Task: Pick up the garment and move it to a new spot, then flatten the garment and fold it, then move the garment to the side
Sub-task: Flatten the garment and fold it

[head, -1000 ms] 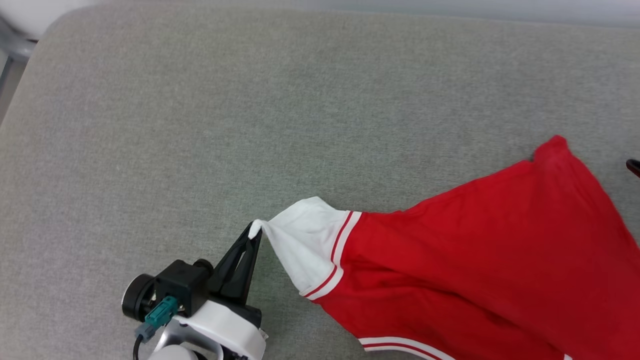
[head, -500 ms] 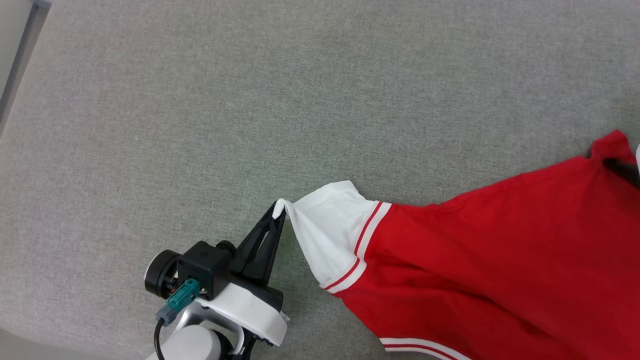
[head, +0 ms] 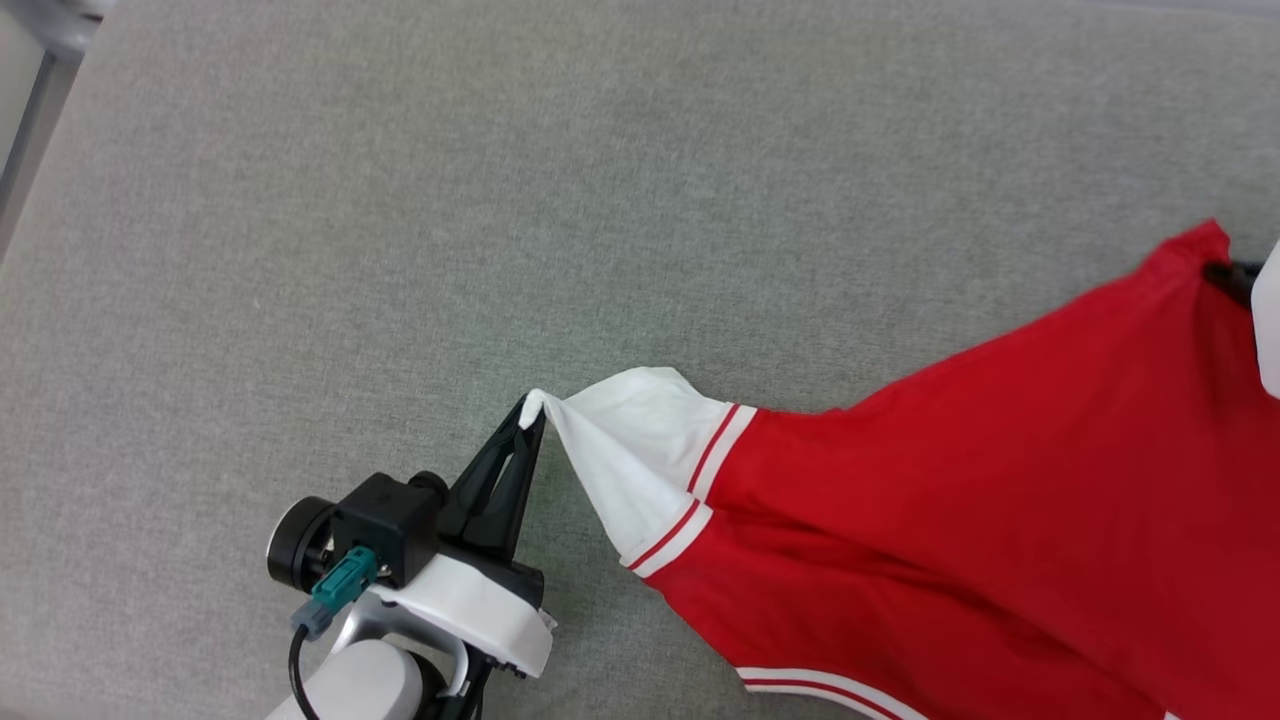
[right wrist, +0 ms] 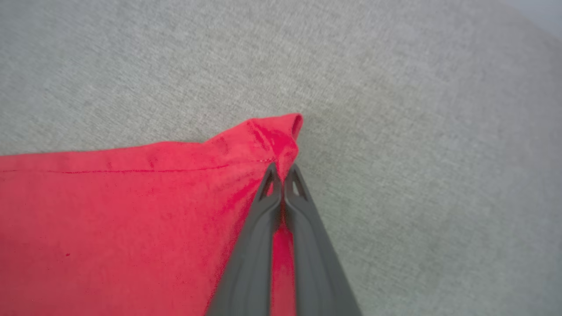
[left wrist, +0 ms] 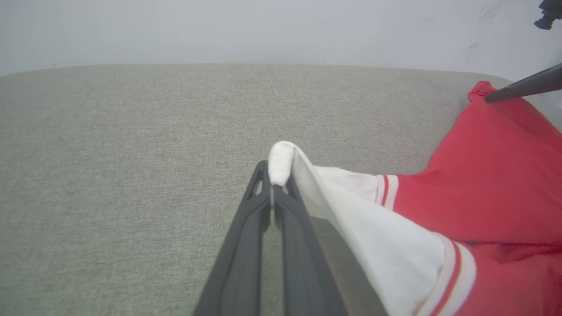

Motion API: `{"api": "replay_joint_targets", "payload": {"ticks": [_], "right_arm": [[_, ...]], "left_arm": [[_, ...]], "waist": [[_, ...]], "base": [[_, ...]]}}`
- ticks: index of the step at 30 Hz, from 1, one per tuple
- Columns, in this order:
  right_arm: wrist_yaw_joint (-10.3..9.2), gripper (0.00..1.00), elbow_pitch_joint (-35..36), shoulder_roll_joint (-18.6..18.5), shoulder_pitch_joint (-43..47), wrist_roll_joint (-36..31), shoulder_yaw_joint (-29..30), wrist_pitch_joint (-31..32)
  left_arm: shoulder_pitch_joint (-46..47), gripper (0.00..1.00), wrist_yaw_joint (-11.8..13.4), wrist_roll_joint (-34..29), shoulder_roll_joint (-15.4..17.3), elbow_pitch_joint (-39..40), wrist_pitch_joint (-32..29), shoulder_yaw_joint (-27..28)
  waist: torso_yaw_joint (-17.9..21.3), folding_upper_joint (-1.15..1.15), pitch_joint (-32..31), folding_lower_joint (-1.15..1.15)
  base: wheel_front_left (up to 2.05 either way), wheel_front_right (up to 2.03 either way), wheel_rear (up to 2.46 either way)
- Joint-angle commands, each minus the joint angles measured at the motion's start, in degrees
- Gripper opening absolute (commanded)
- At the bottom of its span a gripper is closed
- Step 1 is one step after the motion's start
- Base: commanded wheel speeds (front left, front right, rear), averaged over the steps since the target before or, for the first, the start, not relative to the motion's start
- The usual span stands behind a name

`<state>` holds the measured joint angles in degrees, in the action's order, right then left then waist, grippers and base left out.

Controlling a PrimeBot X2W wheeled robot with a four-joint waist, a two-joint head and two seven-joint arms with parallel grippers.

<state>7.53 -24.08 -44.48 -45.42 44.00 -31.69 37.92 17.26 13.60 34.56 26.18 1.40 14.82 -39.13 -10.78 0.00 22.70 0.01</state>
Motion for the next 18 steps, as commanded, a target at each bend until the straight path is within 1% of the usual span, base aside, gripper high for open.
{"api": "replay_joint_targets", "payload": {"ticks": [1,7,12,18], "right_arm": [[-0.09,0.00,0.03,0.24,-1.89,0.64,-0.73,-2.78],[-0.09,0.00,1.69,-0.67,-2.14,2.24,-2.59,-12.83],[-0.09,0.00,3.64,-1.18,-0.29,1.96,-1.45,-21.34],[-0.08,0.00,6.64,-1.69,0.68,0.79,1.00,-26.37]], "left_arm": [[-0.86,0.00,-0.09,0.22,0.24,-0.10,0.30,0.58],[0.05,0.00,-0.37,0.08,1.50,1.25,0.36,2.47],[2.88,0.00,-0.61,0.29,3.10,3.20,0.35,5.25],[10.57,0.00,-2.00,-0.73,5.17,4.85,-1.39,7.51]], "waist": [[1.76,0.00,-2.77,-0.01],[4.15,0.00,-7.90,-0.01],[6.59,0.00,-11.18,-0.01],[9.17,0.00,-12.87,-0.01]], "base": [[0.00,0.00,0.00],[0.00,0.00,0.00],[0.00,0.00,0.00],[0.00,0.00,0.00]]}}
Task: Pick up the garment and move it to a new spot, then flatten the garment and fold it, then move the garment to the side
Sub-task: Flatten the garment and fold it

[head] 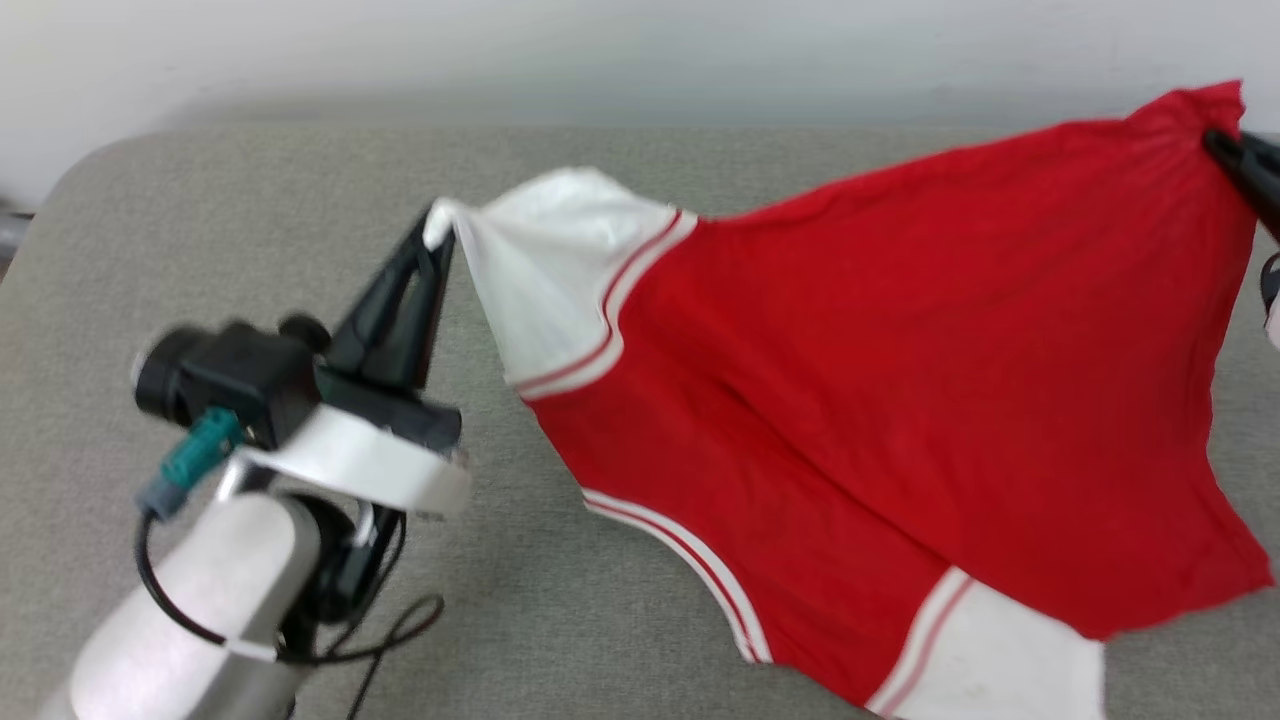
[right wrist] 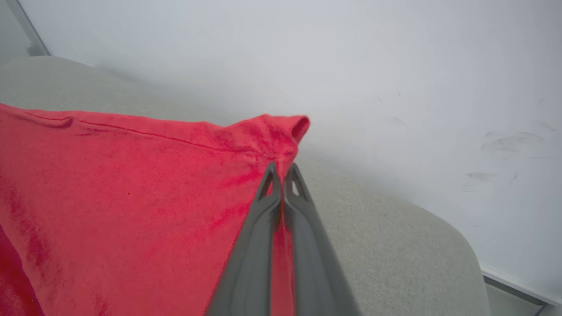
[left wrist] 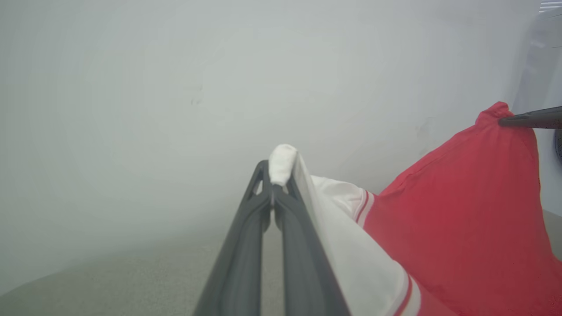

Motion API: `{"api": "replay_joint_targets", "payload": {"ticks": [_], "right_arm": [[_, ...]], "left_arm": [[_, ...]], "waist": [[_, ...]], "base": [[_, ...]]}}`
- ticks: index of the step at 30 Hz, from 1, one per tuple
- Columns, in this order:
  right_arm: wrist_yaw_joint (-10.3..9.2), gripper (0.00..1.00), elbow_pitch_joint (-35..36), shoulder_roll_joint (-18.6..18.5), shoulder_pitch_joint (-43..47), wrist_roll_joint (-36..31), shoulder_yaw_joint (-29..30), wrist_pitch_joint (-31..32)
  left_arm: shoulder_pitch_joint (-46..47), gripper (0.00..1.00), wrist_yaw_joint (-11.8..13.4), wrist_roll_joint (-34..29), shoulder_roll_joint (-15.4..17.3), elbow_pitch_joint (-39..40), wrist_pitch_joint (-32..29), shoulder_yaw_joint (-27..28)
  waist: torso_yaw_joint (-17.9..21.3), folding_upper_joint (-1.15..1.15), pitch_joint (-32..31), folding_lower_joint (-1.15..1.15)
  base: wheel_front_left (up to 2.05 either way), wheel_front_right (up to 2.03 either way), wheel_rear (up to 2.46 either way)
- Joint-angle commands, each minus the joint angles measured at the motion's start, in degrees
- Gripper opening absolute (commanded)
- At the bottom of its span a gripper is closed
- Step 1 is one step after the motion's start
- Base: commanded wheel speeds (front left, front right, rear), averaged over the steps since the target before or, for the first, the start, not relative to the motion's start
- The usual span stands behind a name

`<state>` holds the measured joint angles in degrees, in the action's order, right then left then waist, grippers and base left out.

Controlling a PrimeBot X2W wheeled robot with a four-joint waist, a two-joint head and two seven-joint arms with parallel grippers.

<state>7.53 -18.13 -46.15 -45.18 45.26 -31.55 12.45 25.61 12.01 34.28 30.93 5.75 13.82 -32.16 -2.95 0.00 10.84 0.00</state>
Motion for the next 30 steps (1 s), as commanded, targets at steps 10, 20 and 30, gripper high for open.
{"api": "replay_joint_targets", "payload": {"ticks": [10,20,30], "right_arm": [[-0.09,0.00,4.27,3.26,-4.93,-4.75,8.97,-2.27],[-0.07,0.00,1.95,7.72,-24.53,-11.73,14.90,0.37],[-0.08,0.00,-9.78,12.38,-51.53,-19.91,14.36,-1.75]], "left_arm": [[23.78,0.00,-5.47,-1.02,-1.73,-1.46,-6.48,1.43],[52.15,0.00,-12.15,-2.55,-4.50,-13.31,-10.02,3.20],[78.65,0.00,-17.12,-4.79,-5.82,-27.76,-8.69,4.87]], "waist": [[3.88,0.00,3.53,0.00],[3.56,0.00,14.96,0.00],[2.87,0.00,22.94,0.00]], "base": [[0.00,0.00,0.00],[0.00,0.00,0.00],[0.00,0.00,0.00]]}}
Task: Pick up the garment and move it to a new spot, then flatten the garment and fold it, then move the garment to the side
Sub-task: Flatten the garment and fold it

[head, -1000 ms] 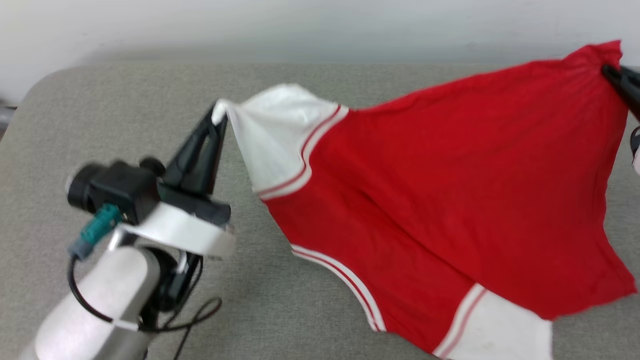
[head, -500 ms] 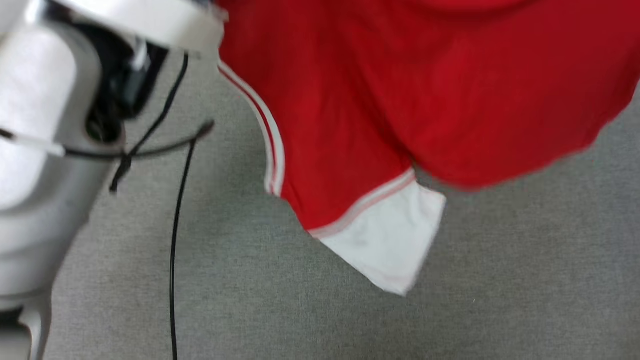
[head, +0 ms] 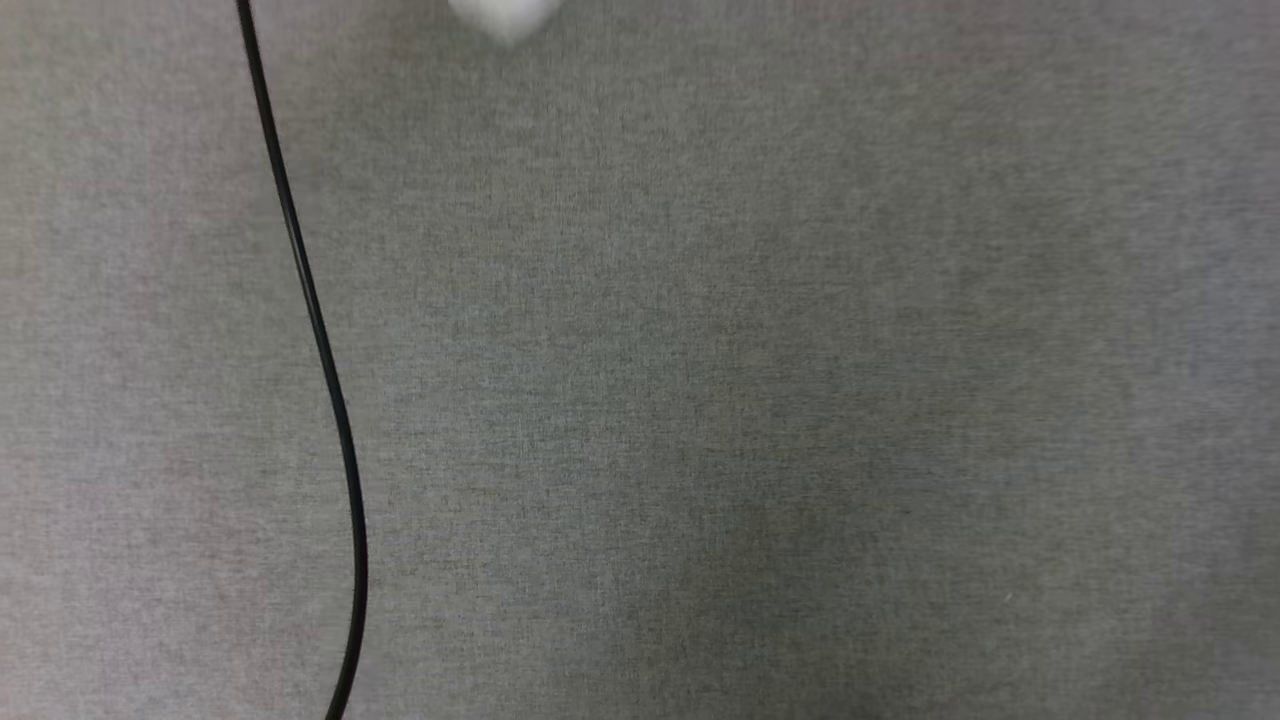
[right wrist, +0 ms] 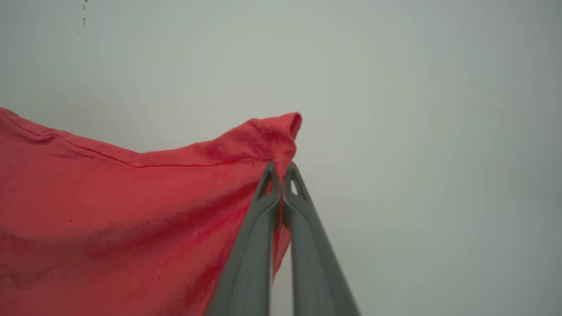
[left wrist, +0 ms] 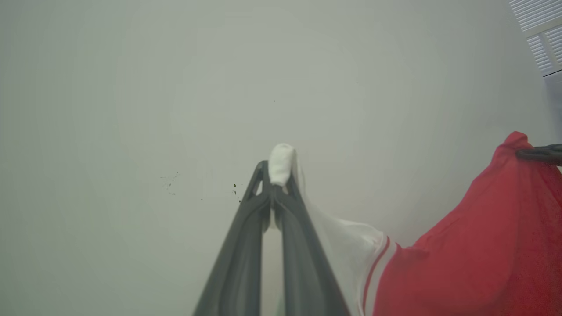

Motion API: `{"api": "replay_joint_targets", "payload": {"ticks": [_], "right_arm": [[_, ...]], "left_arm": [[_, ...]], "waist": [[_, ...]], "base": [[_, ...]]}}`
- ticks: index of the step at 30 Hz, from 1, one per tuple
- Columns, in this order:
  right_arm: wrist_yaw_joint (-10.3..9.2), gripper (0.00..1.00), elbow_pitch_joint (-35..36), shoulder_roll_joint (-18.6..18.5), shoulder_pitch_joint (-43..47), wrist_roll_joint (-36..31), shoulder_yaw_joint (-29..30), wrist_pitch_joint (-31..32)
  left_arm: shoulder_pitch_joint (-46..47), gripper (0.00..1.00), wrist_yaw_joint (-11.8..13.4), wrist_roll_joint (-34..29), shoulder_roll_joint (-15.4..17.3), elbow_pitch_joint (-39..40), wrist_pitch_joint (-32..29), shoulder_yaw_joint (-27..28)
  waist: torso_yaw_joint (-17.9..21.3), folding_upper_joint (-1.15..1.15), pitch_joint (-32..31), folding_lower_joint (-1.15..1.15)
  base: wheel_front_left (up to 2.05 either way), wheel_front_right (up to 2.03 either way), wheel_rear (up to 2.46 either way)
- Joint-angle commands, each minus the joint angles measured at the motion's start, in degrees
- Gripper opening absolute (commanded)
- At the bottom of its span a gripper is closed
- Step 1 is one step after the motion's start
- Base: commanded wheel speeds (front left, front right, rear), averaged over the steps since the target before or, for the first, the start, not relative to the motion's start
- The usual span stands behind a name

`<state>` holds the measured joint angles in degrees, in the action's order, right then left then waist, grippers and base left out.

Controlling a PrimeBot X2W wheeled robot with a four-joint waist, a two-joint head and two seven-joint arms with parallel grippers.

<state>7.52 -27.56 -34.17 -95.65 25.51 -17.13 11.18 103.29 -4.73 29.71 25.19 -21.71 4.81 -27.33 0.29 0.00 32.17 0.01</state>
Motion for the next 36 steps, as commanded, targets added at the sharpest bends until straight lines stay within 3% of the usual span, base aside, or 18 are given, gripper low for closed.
{"api": "replay_joint_targets", "payload": {"ticks": [1,8,17,27,36], "right_arm": [[-0.07,0.00,-1.75,0.88,-3.19,-0.57,-0.41,-1.24],[-0.07,0.00,-9.52,1.84,-11.75,-2.01,-5.77,-5.90],[-0.07,0.00,-17.67,1.91,-8.23,1.62,-14.45,-10.47],[-0.07,0.00,-22.18,4.38,4.94,8.40,-23.00,-16.45],[-0.08,0.00,-18.59,2.99,21.31,14.47,-30.48,-20.22]], "left_arm": [[2.77,0.00,-0.56,-0.33,-0.30,-1.57,0.52,-0.05],[9.64,0.00,-1.77,-0.97,-1.45,-9.26,3.01,-1.66],[4.73,0.00,-2.51,1.09,-1.73,-15.70,7.06,-4.23],[-12.16,0.00,-2.68,5.59,-0.98,-17.49,10.08,-5.45],[-35.19,0.00,-1.90,7.77,0.92,-8.96,10.47,-3.52]], "waist": [[-0.46,0.00,2.11,-0.01],[-0.65,0.00,4.49,-0.01],[-0.39,0.00,5.63,-0.01],[0.11,0.00,0.52,-0.01],[0.09,0.00,-8.99,-0.01]], "base": [[0.00,0.00,0.00],[0.00,0.00,0.00],[0.00,0.00,0.00],[0.00,0.00,0.00],[0.00,0.00,0.00]]}}
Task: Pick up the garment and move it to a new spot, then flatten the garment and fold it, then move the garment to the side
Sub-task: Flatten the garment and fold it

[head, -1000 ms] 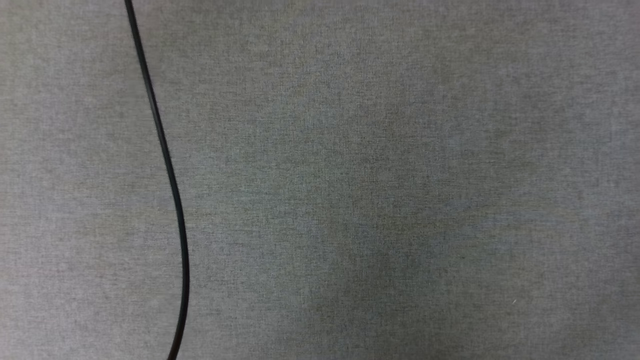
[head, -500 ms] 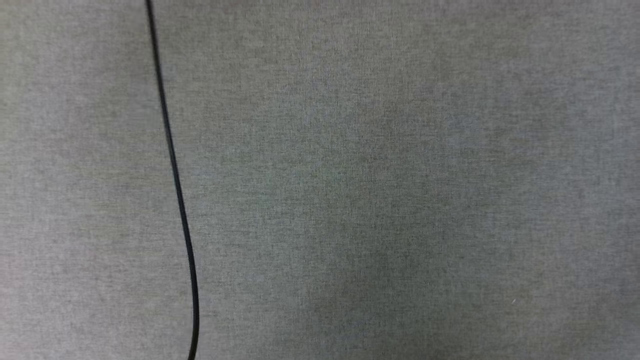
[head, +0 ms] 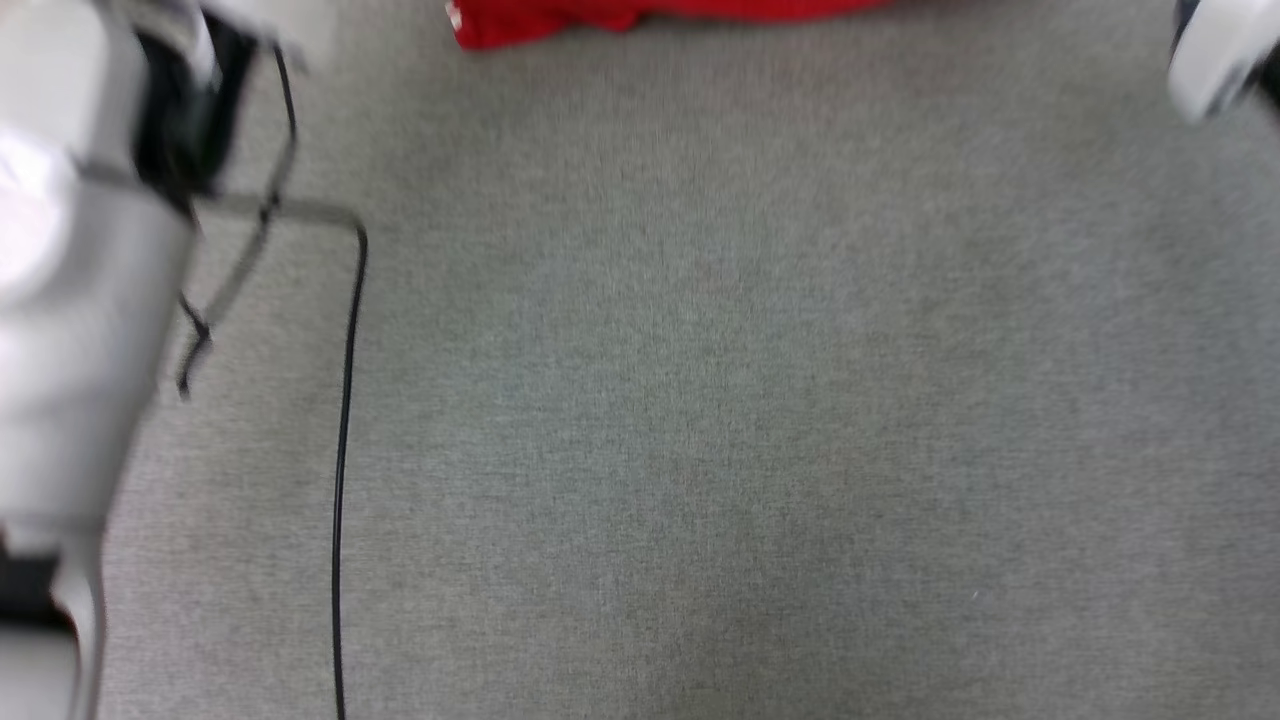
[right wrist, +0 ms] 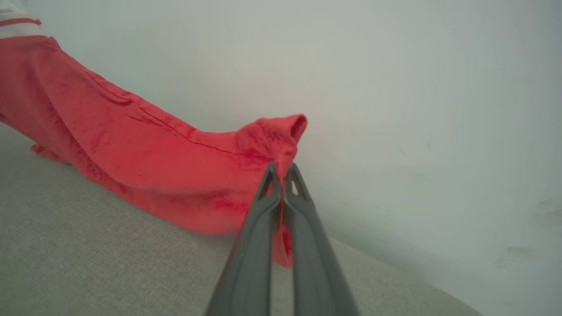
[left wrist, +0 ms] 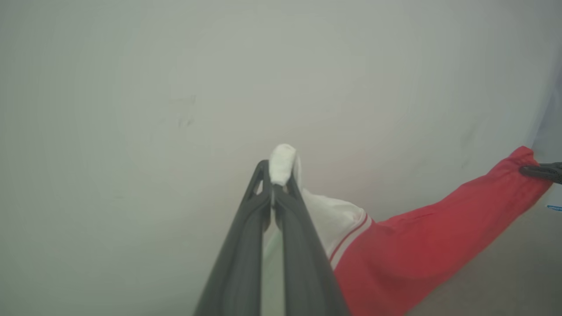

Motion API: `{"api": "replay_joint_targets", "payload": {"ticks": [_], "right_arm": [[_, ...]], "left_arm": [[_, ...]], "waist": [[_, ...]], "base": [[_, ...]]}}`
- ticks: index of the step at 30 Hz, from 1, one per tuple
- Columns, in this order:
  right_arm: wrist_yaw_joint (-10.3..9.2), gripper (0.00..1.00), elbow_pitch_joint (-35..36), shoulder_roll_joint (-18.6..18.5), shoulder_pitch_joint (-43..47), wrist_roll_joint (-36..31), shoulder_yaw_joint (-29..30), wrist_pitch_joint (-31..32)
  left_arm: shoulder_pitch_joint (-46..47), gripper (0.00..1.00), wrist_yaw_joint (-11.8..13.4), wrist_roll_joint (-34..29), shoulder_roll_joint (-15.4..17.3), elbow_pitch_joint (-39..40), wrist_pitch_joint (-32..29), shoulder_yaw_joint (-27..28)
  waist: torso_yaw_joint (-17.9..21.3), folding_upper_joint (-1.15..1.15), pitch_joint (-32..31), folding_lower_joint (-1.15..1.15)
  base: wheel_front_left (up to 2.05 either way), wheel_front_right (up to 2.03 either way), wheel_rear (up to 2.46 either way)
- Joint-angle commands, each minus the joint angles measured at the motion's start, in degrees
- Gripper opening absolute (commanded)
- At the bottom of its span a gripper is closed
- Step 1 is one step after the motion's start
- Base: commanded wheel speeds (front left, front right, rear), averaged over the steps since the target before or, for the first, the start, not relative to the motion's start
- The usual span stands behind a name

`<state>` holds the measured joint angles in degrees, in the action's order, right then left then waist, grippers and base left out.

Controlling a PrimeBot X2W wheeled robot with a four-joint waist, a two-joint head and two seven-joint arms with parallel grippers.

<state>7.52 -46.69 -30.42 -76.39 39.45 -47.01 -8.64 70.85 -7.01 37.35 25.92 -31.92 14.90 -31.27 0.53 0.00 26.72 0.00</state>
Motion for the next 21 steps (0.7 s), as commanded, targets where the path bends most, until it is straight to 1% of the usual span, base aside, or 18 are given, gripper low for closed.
{"api": "replay_joint_targets", "payload": {"ticks": [1,4,7,9,11,15,18,21], "right_arm": [[-0.07,0.00,1.51,-1.22,4.07,1.30,-1.36,-0.55],[-0.07,0.00,4.05,-2.73,10.19,3.51,-3.45,-0.85],[-0.08,0.00,6.02,-4.44,16.58,5.13,-4.96,-0.98],[-0.07,0.00,7.28,-4.63,21.12,5.93,-6.11,-0.45],[-0.07,0.00,7.98,-5.16,25.30,6.82,-6.41,-0.93],[-0.07,0.00,9.37,-6.49,33.53,8.57,-6.12,-1.38],[-0.07,0.00,10.45,-7.58,39.54,7.87,-6.31,-1.74],[-0.07,0.00,11.23,-7.35,45.27,8.58,-5.09,-1.97]], "left_arm": [[-6.21,0.00,0.72,0.36,0.68,2.83,0.38,0.81],[-15.80,0.00,2.43,0.89,2.12,8.05,0.39,1.54],[-25.48,0.00,4.69,1.44,3.56,13.14,0.40,1.29],[-32.12,0.00,6.37,1.98,4.80,16.28,-0.23,0.72],[-38.03,0.00,8.09,1.98,6.18,19.02,-1.05,-0.23],[-48.89,0.00,11.03,3.90,7.96,24.21,-2.51,-1.22],[-56.81,0.00,12.85,6.14,8.47,26.72,-2.90,-1.78],[-63.46,0.00,14.30,7.98,8.83,27.88,-2.84,-2.42]], "waist": [[-0.21,0.00,-4.73,0.00],[-0.41,0.00,-8.13,0.00],[-0.51,0.00,-11.36,0.00],[-0.35,0.00,-13.24,0.00],[-0.44,0.00,-15.29,0.00],[-0.57,0.00,-18.81,0.00],[-0.70,0.00,-21.22,0.00],[-0.36,0.00,-23.18,0.00]], "base": [[0.00,0.00,0.00],[0.00,0.00,0.00],[0.00,0.00,0.00],[0.00,0.00,0.00],[0.00,0.00,0.00],[0.00,0.00,0.00],[0.00,0.00,0.00],[0.00,0.00,0.00]]}}
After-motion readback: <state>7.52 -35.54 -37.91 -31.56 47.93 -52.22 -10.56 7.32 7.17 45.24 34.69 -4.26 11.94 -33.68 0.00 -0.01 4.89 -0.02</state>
